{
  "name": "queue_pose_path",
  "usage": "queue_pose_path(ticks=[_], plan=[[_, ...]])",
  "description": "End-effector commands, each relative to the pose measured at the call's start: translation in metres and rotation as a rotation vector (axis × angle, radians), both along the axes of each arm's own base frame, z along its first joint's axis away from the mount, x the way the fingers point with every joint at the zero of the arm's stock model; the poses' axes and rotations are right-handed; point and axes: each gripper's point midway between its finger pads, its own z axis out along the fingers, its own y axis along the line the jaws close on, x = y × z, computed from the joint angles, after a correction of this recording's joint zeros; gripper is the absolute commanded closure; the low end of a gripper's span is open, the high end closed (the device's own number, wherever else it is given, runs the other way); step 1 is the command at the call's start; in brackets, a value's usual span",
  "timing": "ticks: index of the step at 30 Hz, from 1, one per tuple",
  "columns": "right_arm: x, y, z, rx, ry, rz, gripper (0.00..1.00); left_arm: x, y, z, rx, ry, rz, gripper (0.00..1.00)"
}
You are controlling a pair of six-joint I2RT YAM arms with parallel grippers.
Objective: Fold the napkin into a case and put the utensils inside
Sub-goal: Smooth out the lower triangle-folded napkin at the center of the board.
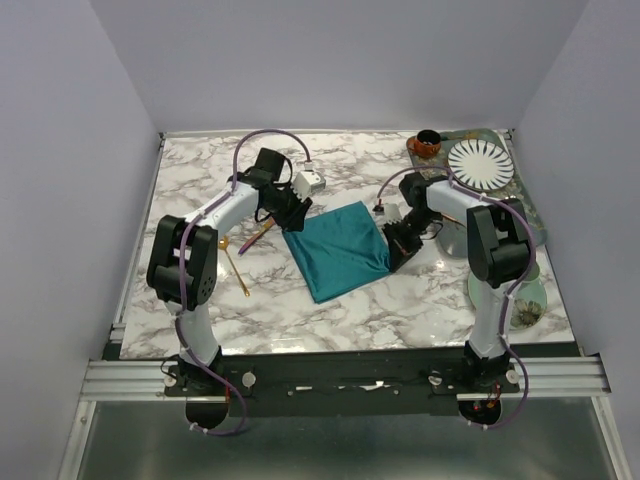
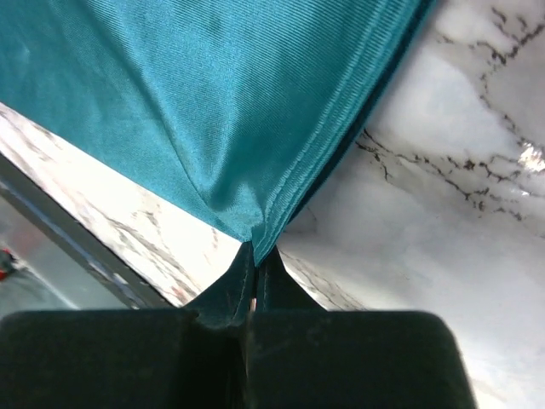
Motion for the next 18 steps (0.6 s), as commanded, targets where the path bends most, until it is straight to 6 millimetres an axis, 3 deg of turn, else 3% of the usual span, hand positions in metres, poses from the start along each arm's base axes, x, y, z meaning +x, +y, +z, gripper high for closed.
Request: queue_pose_path(ticks=[1,4,11,14,18], plan=[[-0.001,-0.022,-0.010,-0.109,-0.001,0.133,0.99,-0.004,0.009,-0.031,0.065,0.089,0.072,0.63],[0.000,-0.025,-0.010,-0.119,-0.006,0.166,0.99,-0.022,0.016,-0.047,0.100,0.135,0.051,0.68],[-0.004,-0.028,-0.009,-0.108,-0.002,0.224,0.99,-0.090,0.026,-0.077,0.178,0.258,-0.038,0.76],[-0.004,-0.032,-0.008,-0.115,-0.016,0.256,0.99,-0.111,0.021,-0.069,0.144,0.276,-0.069,0.76],[-0.001,-0.035,-0.007,-0.115,-0.039,0.296,0.99,-0.107,0.020,-0.033,0.048,0.211,-0.057,0.64]])
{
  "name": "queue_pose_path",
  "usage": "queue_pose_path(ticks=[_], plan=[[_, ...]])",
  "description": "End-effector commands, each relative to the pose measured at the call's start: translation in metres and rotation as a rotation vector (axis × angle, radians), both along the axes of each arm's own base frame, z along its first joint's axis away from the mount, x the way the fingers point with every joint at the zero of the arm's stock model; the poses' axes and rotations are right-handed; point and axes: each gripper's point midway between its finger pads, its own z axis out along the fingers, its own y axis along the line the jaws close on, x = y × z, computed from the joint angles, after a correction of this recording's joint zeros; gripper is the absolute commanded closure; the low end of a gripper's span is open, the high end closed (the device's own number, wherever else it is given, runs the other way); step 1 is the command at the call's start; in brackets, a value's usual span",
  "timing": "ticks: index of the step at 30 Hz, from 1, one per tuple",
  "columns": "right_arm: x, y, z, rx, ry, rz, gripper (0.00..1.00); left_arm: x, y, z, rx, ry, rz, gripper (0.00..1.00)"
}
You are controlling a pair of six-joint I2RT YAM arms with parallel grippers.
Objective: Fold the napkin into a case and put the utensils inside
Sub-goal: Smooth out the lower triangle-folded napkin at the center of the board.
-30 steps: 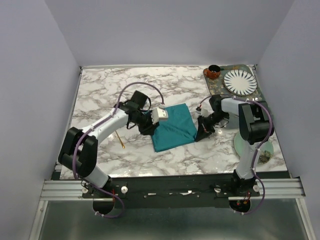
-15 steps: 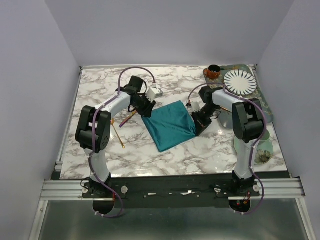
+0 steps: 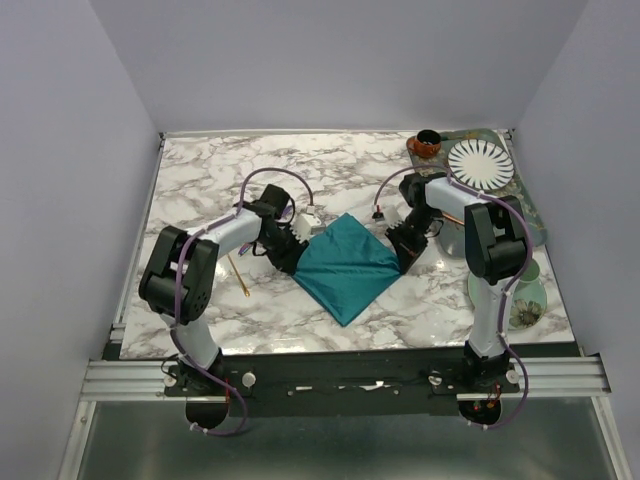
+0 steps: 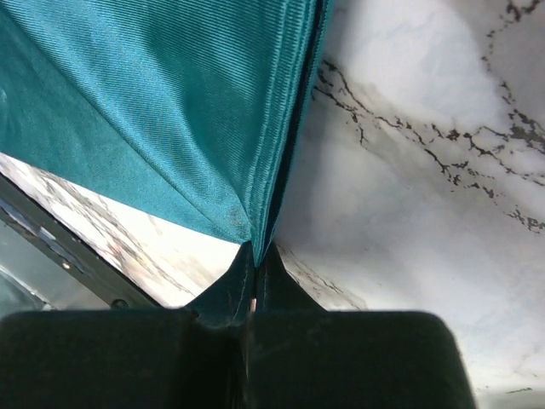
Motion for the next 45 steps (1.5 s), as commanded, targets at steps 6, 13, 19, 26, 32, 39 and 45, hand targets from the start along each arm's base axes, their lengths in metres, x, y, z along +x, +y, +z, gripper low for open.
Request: queue_pose_path(ticks=[6,13,19,26,32,39,45], plan=[[0.013,-0.011,0.000,-0.036,-0.059,0.135,0.99,0.030,0.016,0.054,-0.092,-0.118,0.059,0.56],[0.027,-0.008,0.000,-0.048,-0.093,0.174,0.99,0.039,0.018,0.024,-0.029,-0.069,0.036,0.64],[0.035,-0.004,-0.002,-0.057,-0.108,0.214,0.96,0.001,0.029,0.004,0.026,-0.006,-0.030,0.74],[0.043,0.018,0.009,0.000,-0.125,0.225,0.82,-0.060,0.034,-0.005,0.060,0.074,-0.149,0.77],[0.053,0.026,0.030,0.005,-0.116,0.164,0.50,-0.104,0.029,0.002,0.051,0.125,-0.262,0.77],[0.048,0.028,0.059,0.153,-0.015,-0.056,0.38,-0.110,0.027,0.030,-0.044,0.068,-0.309,0.65],[0.041,0.022,0.051,0.238,0.113,-0.337,0.37,-0.062,0.010,0.057,-0.159,0.010,-0.141,0.60]])
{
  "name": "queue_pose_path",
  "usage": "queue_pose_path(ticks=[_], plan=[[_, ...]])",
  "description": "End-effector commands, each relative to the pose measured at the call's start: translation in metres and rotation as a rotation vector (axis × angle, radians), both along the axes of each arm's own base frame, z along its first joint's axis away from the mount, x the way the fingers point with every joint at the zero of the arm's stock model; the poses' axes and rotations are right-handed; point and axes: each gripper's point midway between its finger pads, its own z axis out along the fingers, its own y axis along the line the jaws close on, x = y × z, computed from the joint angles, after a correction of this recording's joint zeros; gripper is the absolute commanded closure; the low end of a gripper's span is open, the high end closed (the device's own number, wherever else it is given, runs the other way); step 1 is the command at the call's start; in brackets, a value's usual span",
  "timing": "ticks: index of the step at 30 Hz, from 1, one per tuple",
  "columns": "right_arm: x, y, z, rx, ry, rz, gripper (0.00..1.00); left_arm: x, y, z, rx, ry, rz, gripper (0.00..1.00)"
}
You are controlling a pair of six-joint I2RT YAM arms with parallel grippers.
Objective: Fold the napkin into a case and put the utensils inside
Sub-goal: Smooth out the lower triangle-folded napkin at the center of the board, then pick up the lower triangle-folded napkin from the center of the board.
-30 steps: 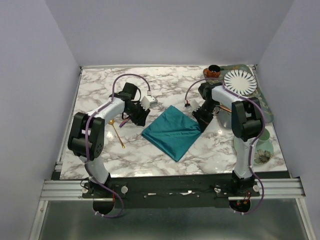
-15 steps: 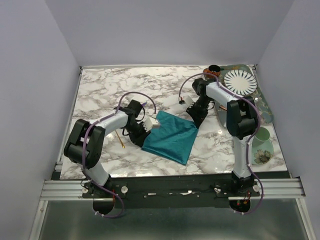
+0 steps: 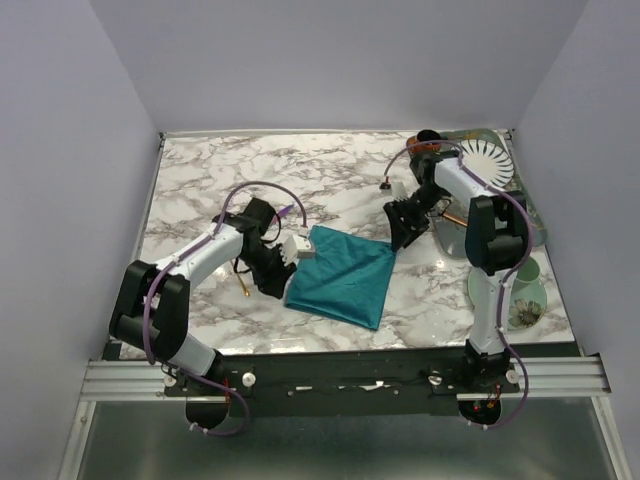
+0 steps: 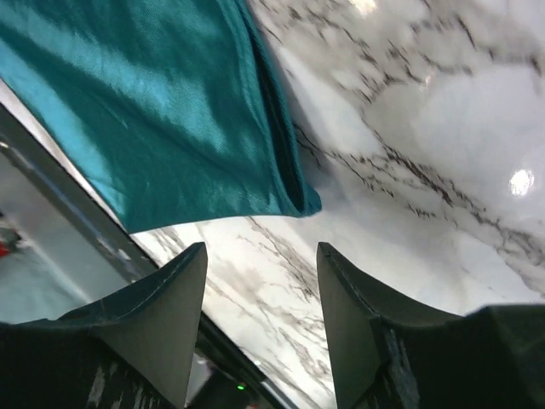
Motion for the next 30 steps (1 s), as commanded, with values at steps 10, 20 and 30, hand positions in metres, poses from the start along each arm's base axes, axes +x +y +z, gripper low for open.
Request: queue_pose_path(ticks=[10,20,30], plan=[[-0.011,0.011,-0.022,0.150,0.194,-0.388,0.37,0.113,-0.021,0.026,-0.220,-0.029,0.430,0.55],[0.018,-0.003,-0.045,0.096,0.164,-0.436,0.46,0.139,-0.019,0.028,-0.236,-0.016,0.510,0.55],[0.035,0.012,-0.027,0.208,0.127,-0.384,0.92,0.160,-0.014,0.027,-0.256,0.006,0.611,0.55]])
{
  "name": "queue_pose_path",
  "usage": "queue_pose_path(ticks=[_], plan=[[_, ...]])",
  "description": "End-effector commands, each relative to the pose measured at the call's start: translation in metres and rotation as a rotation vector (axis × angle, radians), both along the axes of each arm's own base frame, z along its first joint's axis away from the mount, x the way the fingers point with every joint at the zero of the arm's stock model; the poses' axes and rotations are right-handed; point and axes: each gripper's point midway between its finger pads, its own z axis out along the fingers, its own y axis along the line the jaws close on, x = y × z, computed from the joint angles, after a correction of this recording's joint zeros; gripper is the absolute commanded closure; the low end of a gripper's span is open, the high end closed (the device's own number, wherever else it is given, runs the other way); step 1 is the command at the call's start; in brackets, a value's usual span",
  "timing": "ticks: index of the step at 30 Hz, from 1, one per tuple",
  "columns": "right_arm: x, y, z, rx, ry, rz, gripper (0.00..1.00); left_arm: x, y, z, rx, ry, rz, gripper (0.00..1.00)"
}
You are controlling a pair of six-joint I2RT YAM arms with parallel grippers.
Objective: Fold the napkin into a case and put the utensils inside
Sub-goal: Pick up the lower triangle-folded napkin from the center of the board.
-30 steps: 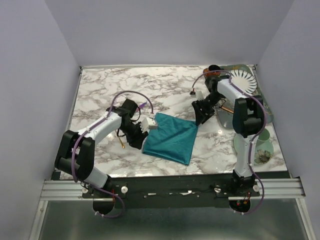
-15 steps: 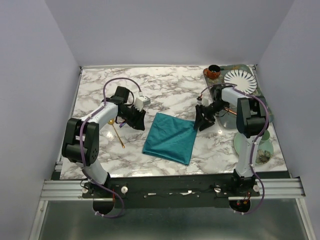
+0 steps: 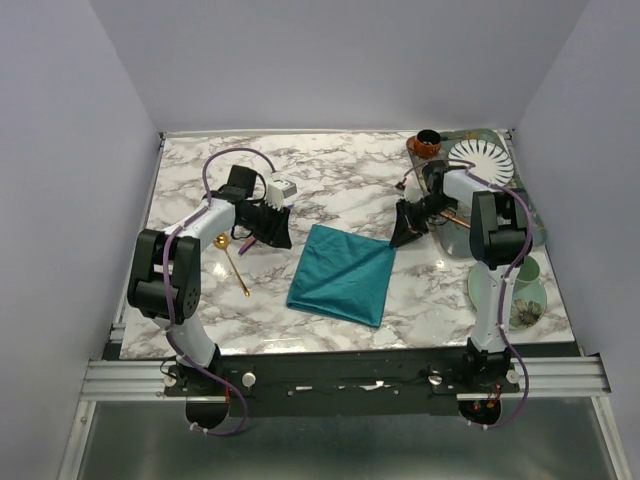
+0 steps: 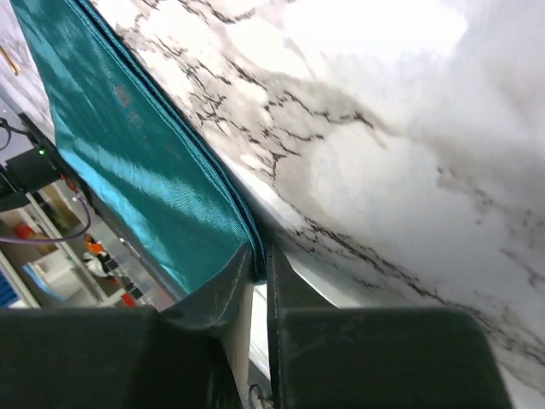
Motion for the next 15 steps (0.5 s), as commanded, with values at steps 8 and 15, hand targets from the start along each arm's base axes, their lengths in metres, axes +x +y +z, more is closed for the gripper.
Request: queue_pose_path(ticks=[8,15], plan=[[0.020,0.014,0.037,0.059,-0.225,0.156,0.99,0.026,0.004,0.008,-0.050,-0.004,0.098,0.55],[0.004,0.029,0.043,-0.016,-0.373,0.347,0.99,0.036,0.010,0.005,-0.055,0.012,0.185,0.53]])
